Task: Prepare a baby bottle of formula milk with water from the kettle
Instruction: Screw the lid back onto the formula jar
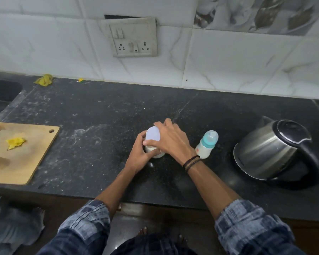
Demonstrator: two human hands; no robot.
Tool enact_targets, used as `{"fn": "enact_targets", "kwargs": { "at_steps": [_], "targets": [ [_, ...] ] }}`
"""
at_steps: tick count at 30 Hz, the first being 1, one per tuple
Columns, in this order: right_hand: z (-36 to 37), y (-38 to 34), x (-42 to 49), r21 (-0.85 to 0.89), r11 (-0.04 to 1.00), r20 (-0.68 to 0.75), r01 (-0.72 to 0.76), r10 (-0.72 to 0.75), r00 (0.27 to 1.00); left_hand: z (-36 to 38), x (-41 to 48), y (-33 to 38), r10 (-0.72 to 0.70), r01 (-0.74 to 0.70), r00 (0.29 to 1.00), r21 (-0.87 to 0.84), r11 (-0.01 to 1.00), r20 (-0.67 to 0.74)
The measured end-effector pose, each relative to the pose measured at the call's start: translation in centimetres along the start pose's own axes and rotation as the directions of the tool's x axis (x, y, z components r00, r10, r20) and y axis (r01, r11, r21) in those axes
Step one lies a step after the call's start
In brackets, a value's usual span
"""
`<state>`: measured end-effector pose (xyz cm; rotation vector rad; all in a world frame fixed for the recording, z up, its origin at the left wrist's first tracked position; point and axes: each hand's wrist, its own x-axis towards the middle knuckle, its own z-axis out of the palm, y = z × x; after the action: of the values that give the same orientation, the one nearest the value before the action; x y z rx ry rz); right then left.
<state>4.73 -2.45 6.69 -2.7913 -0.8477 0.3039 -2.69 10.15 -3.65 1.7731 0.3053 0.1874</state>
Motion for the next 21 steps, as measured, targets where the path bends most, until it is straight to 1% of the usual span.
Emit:
{"fn": "enact_targets", "kwargs": {
  "at_steps": [3, 7, 11, 14, 18, 19, 21],
  "targets": [
    [0.0, 0.2, 0.1, 0.022, 0.999, 0.047, 0.031, -0.032, 0.998, 0.1, 0.1, -0.1, 0.033, -0.033, 0.999, -0.003, 0.999, -0.001],
    [0.9, -0.2, -0.1, -0.006, 1.0, -0.036, -0.01, 0.01, 0.999, 0.3, 0.1, -0.5, 0.081, -0.081, 0.997, 0.032, 0.996, -0.013],
    [1.2, -0.1, 0.0, 0.032, 0.999, -0.031, -0.028, 0.029, 0.999, 0.2, 0.5, -1.1, 0.113, -0.113, 0.994, 0.047, 0.992, -0.005],
    [1.0, 0.1, 0.2, 0.047, 0.999, 0.012, 0.009, -0.01, 1.0, 0.0, 0.6, -0.9, 0.105, -0.105, 0.994, 0.053, 0.993, 0.001],
    [1.5, -0.6, 0.3, -0.034, 0.999, -0.064, -0.042, 0.04, 0.997, -0.1, 0.8, -0.8, 0.106, -0.107, 0.994, 0.039, 0.993, 0.018],
    [1.5, -0.6, 0.3, -0.034, 0.998, -0.066, -0.05, 0.047, 0.997, -0.2, 0.9, -0.8, 0.106, -0.107, 0.994, 0.037, 0.994, 0.027],
    [1.1, -0.4, 0.5, -0.014, 0.999, -0.027, -0.042, 0.042, 0.999, -0.3, 1.4, -0.7, 0.094, -0.096, 0.995, 0.049, 0.994, 0.042]
  ]
}}
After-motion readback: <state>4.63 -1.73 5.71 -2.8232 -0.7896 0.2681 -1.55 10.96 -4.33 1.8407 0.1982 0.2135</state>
